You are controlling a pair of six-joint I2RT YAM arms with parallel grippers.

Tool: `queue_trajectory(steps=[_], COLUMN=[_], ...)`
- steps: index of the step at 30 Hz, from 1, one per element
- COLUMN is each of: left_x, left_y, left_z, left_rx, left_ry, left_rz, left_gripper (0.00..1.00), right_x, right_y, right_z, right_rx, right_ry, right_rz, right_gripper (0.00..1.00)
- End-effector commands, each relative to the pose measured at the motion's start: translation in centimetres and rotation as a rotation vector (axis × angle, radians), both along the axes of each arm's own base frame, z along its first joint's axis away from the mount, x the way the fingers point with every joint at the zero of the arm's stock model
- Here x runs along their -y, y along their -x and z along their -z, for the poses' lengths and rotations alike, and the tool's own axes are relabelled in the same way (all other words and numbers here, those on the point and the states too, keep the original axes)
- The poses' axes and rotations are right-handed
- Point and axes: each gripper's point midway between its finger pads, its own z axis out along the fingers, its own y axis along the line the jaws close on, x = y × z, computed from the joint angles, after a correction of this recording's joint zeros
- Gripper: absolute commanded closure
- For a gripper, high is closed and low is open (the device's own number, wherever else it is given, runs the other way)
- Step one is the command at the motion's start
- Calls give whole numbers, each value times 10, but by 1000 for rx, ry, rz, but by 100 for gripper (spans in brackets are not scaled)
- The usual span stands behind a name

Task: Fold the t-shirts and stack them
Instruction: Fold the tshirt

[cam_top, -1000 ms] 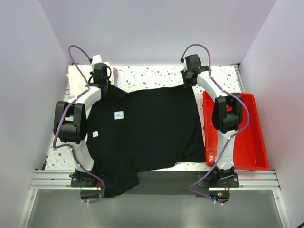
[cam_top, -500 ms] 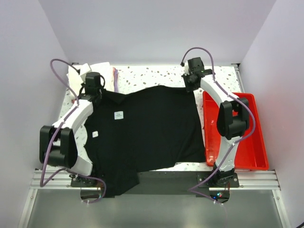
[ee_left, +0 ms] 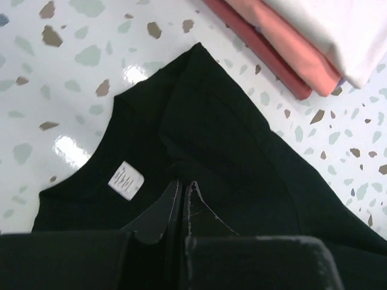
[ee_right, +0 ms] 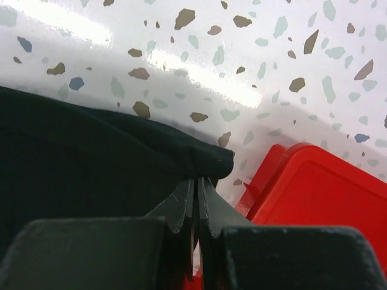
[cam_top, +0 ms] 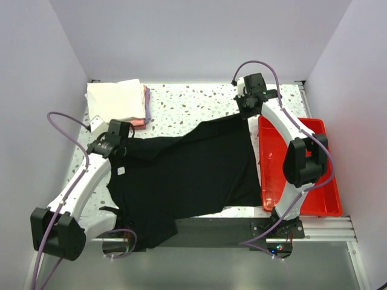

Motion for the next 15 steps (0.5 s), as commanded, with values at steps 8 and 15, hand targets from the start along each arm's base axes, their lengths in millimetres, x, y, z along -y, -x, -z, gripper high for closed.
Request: queue_trajectory(steps=[8,15], left_x=[4,26], left_y=[73,91], left_z=[2,29], left_rx=[-115,-169], left_ry=[26,124], left_rz=[-58,74], left_gripper=[100,100], right_x=[7,20], right_y=[26,39], right_z=[-27,-15], right_rx=[26,-7], right_ry=[17,69], right_rz=[-52,-29], right_gripper=[100,100])
